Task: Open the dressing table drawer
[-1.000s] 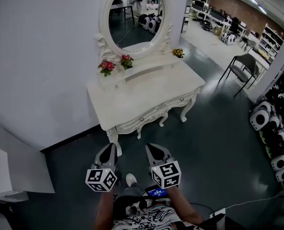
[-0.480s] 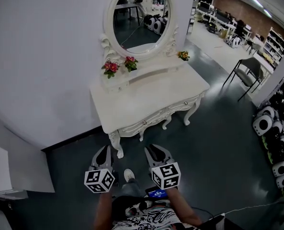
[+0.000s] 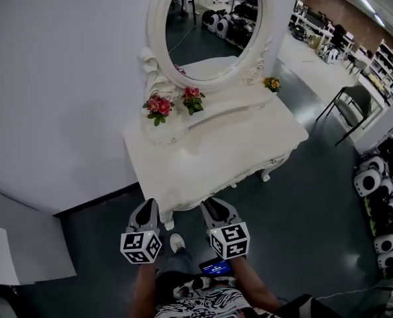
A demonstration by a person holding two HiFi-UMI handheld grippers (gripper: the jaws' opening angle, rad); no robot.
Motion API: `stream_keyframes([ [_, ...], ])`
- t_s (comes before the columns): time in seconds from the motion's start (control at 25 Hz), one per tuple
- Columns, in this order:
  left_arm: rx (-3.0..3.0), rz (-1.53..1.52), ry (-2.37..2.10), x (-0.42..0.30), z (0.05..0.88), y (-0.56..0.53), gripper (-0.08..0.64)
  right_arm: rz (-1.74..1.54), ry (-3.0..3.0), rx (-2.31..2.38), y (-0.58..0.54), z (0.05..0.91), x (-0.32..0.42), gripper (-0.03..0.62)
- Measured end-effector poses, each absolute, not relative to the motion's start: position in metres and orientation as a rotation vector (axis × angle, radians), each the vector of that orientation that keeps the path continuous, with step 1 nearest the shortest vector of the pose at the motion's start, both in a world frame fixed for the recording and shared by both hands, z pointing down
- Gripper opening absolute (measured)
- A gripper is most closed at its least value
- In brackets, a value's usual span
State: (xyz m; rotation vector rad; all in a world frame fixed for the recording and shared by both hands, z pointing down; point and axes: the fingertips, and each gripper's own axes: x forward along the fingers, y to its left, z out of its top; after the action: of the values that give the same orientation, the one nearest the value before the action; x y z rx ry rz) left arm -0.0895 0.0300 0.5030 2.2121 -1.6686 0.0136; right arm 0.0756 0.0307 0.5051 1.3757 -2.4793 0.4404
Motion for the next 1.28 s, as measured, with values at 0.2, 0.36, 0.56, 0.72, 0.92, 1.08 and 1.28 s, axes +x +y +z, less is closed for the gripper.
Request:
stream_keyframes([
  [0.2, 2.233, 0.079, -1.607, -0.115, 0.518, -0.049, 0.002, 0.447, -2.428, 1.372, -0.05, 0.516, 0.04, 0.094],
  [0.36, 2.249, 0.107, -1.566, -0.129, 0.526, -0.097, 0.002, 0.456, -2.387, 1.381, -0.096, 0.528, 0.024, 0.094],
  [0.56, 2.254, 0.144, -1.534, -0.135, 0.537, -0.138, 0.002, 0.462, -2.362, 1.386, -0.135, 0.532, 0.015, 0.094],
  [0.72, 2.259, 0.15, -1.504, -0.13, 0.544, -0.158, 0.002, 0.447, -2.344, 1.378, -0.156, 0.534, 0.012, 0.095],
  [0.92, 2.244, 0.18, -1.477, -0.127, 0.559, -0.179, 0.002, 0.463, -2.326, 1.368, -0.173, 0.542, 0.01, 0.098],
  [1.08, 2.212, 0.23, -1.475, -0.129, 0.575, -0.192, 0.002, 0.49, -2.312, 1.33, -0.189, 0.56, 0.005, 0.101],
  [1.28, 2.178, 0.253, -1.481, -0.132, 0.597, -0.208, 0.002, 0.507, -2.295, 1.268, -0.211, 0.588, -0.003, 0.104],
])
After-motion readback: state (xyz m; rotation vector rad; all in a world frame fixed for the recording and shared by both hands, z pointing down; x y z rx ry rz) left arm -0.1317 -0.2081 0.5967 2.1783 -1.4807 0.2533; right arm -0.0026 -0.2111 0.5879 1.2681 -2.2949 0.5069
